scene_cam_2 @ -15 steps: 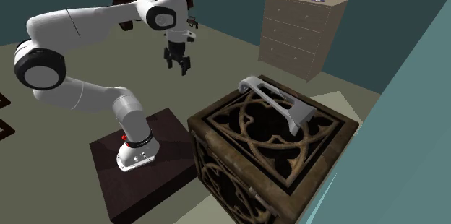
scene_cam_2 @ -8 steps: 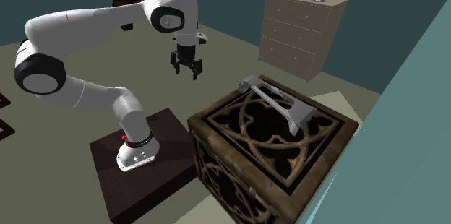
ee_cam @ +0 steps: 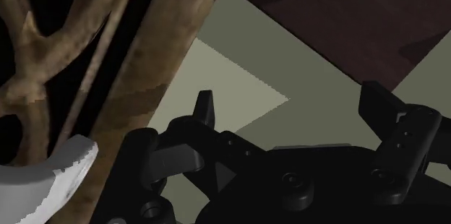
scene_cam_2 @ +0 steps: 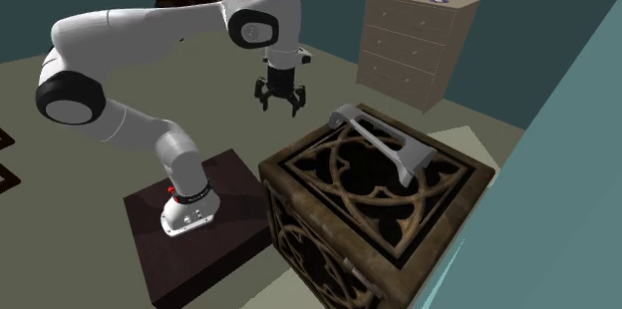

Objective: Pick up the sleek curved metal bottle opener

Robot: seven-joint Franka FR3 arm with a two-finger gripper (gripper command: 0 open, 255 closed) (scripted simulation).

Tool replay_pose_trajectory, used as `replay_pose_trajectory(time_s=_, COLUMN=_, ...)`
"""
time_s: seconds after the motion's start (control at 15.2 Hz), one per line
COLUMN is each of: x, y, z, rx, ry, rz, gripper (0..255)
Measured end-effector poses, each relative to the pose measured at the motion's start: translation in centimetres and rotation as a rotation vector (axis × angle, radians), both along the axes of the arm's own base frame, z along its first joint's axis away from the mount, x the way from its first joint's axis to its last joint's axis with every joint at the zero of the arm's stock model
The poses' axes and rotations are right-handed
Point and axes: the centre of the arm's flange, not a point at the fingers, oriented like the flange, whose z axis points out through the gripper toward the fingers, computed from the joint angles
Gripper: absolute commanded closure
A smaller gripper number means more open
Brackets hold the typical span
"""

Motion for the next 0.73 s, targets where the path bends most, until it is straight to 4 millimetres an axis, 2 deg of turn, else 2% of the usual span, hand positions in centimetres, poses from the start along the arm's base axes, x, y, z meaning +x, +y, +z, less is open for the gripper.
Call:
replay_pose_trajectory(time_s=0.26, x=1.4, y=-5.1, z=0.5, rx=0.014, ry=-0.024, rz=0.101, gripper=0)
replay_pose_trajectory(time_s=0.73, x=5.8, y=-13.0, z=1.6, rx=0.04, ry=-0.066, rz=0.277, gripper=0)
